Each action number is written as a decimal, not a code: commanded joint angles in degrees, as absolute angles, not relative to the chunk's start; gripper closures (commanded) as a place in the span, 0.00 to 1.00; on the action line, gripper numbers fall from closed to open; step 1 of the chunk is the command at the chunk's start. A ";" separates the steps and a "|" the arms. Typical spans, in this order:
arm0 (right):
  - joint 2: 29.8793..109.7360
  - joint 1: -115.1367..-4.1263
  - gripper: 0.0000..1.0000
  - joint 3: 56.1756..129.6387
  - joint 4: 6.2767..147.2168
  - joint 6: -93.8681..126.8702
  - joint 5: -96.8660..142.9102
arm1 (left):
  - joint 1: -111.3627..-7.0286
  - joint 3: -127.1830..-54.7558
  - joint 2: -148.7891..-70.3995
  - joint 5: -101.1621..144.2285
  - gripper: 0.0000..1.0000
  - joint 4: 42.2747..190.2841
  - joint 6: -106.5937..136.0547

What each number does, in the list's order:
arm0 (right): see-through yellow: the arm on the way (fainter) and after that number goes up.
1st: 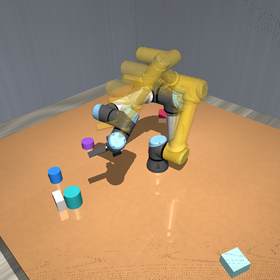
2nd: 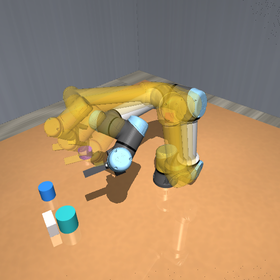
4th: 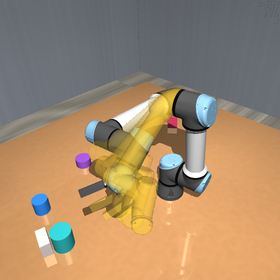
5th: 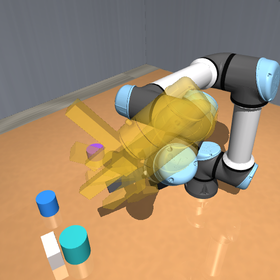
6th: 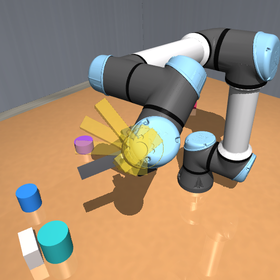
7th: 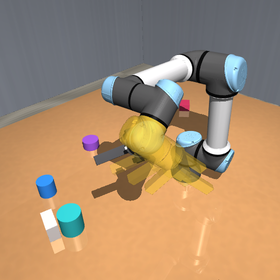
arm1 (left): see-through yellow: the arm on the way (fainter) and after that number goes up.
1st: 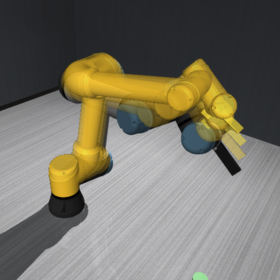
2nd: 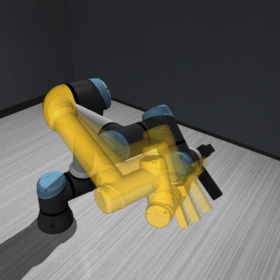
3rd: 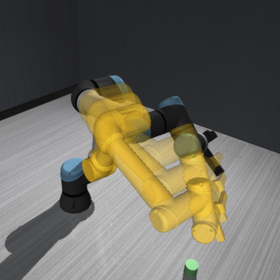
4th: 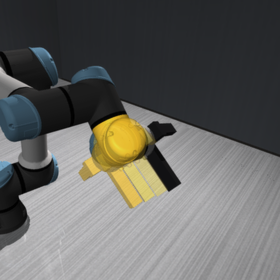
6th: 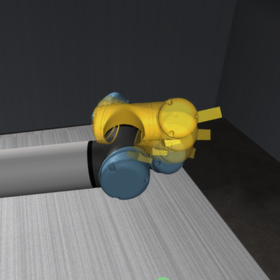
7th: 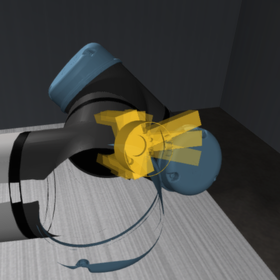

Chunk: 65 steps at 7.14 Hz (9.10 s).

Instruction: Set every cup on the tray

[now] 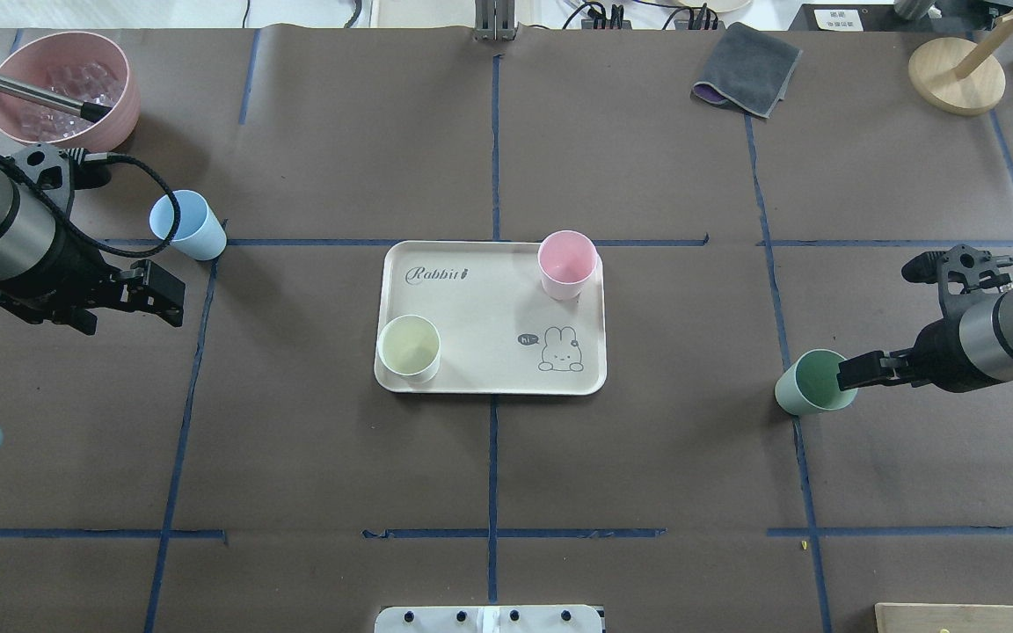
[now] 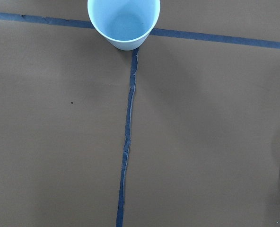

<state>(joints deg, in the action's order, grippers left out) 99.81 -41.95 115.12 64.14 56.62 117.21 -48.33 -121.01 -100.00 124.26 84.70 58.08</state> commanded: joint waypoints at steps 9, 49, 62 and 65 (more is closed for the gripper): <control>90.90 -38.85 0.99 112.15 64.51 60.10 118.29 | -48.34 -121.03 -99.84 124.28 0.00 84.73 58.10; 92.55 -80.86 0.01 103.36 98.35 -11.34 133.77 | -55.65 -84.64 -108.98 124.10 0.21 113.64 55.62; 92.55 -80.86 0.01 103.54 98.26 -11.34 133.77 | -42.12 -83.59 -131.65 122.10 1.00 98.09 88.22; 92.55 -80.86 0.01 103.62 98.35 -11.34 133.77 | -39.11 -83.06 -133.24 119.53 0.96 97.91 89.73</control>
